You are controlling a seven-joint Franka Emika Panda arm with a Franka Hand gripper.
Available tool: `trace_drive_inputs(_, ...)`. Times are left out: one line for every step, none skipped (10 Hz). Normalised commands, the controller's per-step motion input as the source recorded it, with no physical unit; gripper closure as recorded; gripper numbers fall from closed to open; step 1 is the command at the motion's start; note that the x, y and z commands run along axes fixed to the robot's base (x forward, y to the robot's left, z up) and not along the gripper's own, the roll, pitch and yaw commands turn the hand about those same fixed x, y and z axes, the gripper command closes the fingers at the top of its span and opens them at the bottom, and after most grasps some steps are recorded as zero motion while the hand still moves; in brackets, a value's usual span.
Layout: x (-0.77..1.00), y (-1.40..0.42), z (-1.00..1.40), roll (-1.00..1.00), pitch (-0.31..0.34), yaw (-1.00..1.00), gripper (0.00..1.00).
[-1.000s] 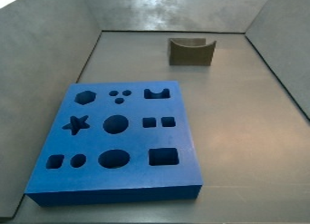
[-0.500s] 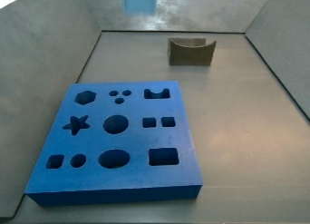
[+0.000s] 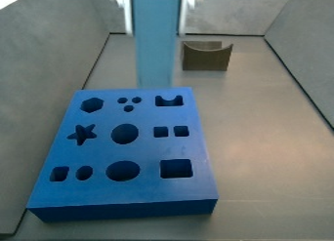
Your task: Insert the rectangle object.
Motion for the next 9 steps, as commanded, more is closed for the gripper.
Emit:
trace_drive_inputs(0.33, -0.21, -0.95, 0.19, 0.000, 0.00, 1.00)
trace_drive_inputs(0.15, -0.25, -0.87, 0.24, 0.000, 0.00, 1.00)
trace_drive_inputs(0.00, -0.32, -0.74, 0.29, -0.016, 0.13, 1.00)
trace_drive_inputs(0.13, -0.37, -0.57, 0.38, 0.000, 0.09, 1.00)
trace_drive_inputs(0.04, -0.37, -0.56, 0.38, 0.000, 0.16, 1.00)
trace_drive_inputs(0.01, -0.33, -0.63, 0.33, -0.009, 0.16, 1.00)
trace_drive_inputs(0.21, -0.15, -0.35, 0.10, 0.036, 0.00, 1.00)
trace_drive_inputs(0.18, -0.20, -0.41, 0.05, 0.011, 0.00, 1.00)
trace_drive_inputs(0.17, -0.24, -0.40, 0.01, 0.000, -0.02, 1.00)
